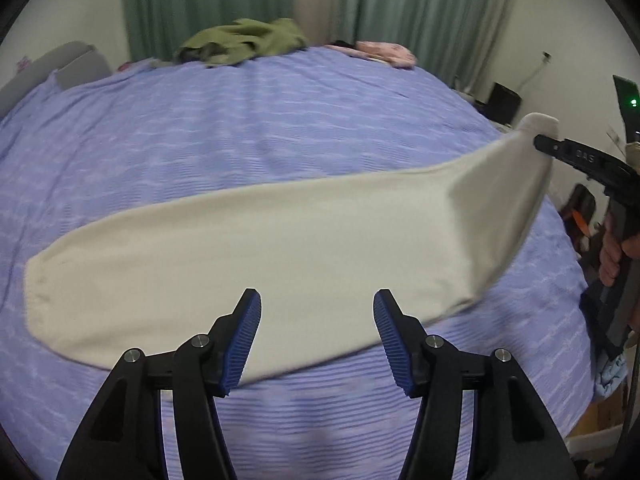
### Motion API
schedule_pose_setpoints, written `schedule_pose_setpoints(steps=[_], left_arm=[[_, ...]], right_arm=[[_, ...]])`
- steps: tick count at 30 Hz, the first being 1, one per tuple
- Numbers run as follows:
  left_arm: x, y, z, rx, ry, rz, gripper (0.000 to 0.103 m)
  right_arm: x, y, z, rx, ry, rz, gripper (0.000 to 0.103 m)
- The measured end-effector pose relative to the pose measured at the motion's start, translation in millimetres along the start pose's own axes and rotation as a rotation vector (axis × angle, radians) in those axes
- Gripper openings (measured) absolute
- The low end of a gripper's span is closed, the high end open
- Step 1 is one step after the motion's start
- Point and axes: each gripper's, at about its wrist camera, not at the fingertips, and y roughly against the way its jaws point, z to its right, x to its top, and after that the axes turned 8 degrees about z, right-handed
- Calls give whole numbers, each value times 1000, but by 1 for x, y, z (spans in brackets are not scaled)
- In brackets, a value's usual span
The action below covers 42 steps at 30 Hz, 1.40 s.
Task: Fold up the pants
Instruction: 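Grasp the leg hem with the right gripper and fold it toward the waistband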
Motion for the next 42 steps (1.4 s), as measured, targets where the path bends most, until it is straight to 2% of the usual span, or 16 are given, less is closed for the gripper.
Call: schedule_pose_setpoints(steps=[5,9,12,16,20,23,25,31,35,37,39,41,42], left_arm=[[1,27,-80,38,73,17,60],[-8,38,-139,68,115,6,60],[-17,41,-182,86,156,-14,60],[-32,37,-217,107,171,-45,61],[-51,27,-242,135,170,-90,61],[-61,22,-251,147,167,-116,61],[-64,20,-256,148,166,-123,61],[-61,16,-252,143,155,-125,61],[-56,10,-244,136,120,-115,63],[-55,5,-238,130,89,-116,66],[-55,0,-233,124,63,-121,67],[-55,-4,-227,108,37,-125,72],[-56,-5,-224,94,27,-125,73]], right_arm=[[7,10,-101,74,113,-2,20],[-5,11,-182,140,226,-33,20],[-31,7,-241,203,317,-85,20],[-76,-1,-309,295,431,-189,20],[-135,-20,-363,317,591,-308,20],[-167,-26,-380,301,655,-365,21],[-177,-23,-383,301,673,-374,21],[-183,4,-370,385,671,-405,21],[-191,18,-371,432,745,-387,21],[-201,14,-371,441,765,-420,22],[-208,9,-374,450,766,-453,27],[-213,8,-374,475,751,-484,43],[-212,11,-373,495,728,-489,47]])
